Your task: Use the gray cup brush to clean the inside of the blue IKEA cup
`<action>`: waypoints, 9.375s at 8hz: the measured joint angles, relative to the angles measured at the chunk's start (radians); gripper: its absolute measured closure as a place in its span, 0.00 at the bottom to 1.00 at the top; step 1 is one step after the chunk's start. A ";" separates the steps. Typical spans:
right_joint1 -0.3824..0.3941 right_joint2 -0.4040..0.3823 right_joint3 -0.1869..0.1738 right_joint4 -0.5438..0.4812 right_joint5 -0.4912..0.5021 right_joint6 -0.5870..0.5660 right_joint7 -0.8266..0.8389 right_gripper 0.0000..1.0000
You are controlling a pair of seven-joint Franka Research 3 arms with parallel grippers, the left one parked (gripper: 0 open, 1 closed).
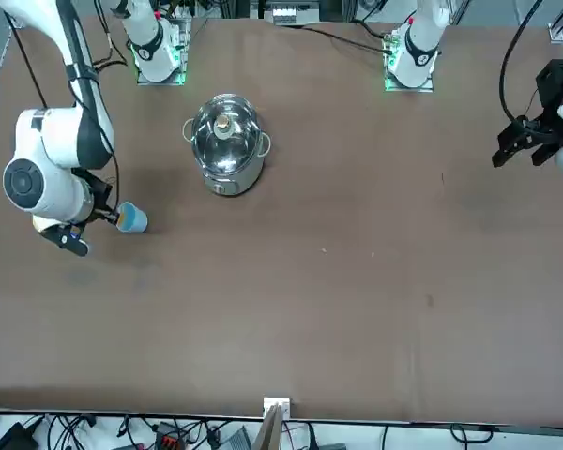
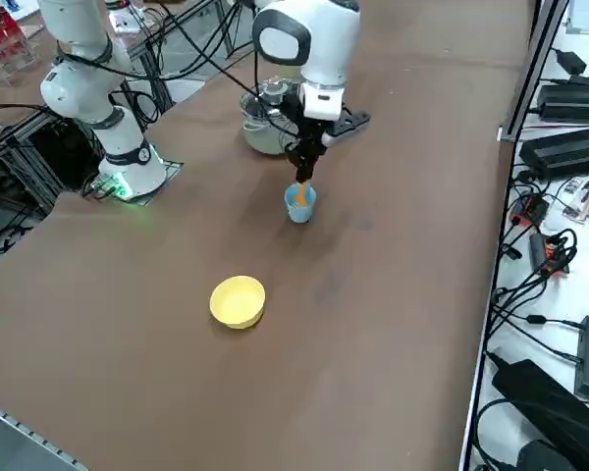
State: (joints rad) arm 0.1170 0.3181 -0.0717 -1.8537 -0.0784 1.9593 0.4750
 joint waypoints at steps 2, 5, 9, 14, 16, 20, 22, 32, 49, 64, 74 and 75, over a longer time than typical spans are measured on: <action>0.012 0.018 0.008 0.007 0.021 -0.003 0.011 0.96; 0.024 0.026 0.011 0.009 0.021 -0.090 0.034 0.96; 0.016 0.026 0.002 0.022 0.020 -0.149 0.034 0.96; 0.000 0.040 -0.003 0.044 -0.036 -0.151 0.034 0.96; 0.001 0.075 -0.002 0.113 -0.002 -0.151 0.035 0.96; 0.002 0.090 -0.001 0.231 0.056 -0.186 0.033 0.96; -0.005 0.072 -0.007 0.317 0.052 -0.327 0.012 0.96; -0.154 0.108 -0.034 0.069 -0.544 -0.114 -0.097 0.96; -0.169 0.302 -0.031 0.095 -0.699 -0.028 0.242 0.19; -0.239 0.005 0.117 0.530 0.072 -0.407 -0.417 0.00; 0.129 -0.387 -0.198 0.199 0.088 -0.374 -0.462 0.00; 0.162 -0.405 -0.207 0.185 0.071 -0.374 -0.462 0.00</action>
State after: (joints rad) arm 0.2787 -0.0871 -0.2788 -1.6688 -0.0069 1.5853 0.0130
